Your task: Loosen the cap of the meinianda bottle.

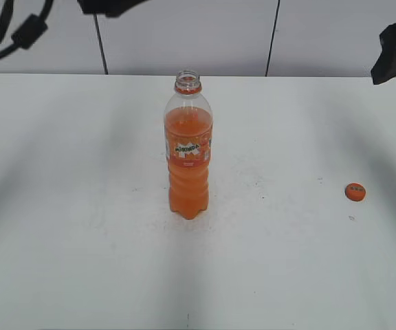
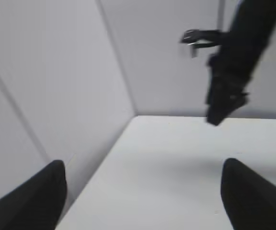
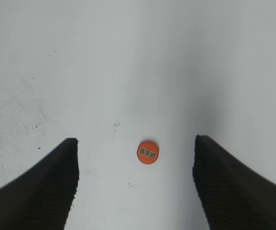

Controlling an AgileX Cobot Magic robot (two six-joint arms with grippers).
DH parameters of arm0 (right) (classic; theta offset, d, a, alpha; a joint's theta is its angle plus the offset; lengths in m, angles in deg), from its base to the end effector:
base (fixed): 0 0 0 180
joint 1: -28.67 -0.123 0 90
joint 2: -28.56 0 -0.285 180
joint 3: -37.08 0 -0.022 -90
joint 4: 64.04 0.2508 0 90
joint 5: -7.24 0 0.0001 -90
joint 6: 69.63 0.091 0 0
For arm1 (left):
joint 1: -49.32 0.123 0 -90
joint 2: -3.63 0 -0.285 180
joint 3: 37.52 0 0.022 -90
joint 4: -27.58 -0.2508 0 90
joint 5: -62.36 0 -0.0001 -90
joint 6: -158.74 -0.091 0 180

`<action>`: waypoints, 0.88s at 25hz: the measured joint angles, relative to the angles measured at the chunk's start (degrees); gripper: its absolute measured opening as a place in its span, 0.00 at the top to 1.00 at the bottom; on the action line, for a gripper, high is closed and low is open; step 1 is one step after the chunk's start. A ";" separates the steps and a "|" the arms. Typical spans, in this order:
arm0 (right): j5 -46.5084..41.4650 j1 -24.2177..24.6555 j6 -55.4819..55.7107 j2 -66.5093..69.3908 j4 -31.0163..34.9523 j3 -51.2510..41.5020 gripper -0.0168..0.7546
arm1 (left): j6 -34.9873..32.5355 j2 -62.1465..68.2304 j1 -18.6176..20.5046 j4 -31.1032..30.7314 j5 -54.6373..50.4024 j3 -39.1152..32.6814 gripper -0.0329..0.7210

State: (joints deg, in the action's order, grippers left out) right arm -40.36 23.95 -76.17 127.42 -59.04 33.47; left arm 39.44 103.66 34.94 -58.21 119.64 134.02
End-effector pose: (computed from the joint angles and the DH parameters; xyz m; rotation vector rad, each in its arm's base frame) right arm 0.3373 0.0337 0.2933 -0.2025 2.6090 0.0938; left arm 0.3133 -0.1591 0.3347 1.1628 1.3039 -0.7862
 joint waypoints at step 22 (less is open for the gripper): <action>-16.46 0.00 -1.79 -7.13 -1.32 0.00 0.26 | -28.26 -7.73 0.04 55.01 -91.49 -9.67 0.17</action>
State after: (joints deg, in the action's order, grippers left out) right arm -56.81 23.95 -77.96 120.29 -60.35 33.47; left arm 11.18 95.94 34.98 -3.20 28.15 124.35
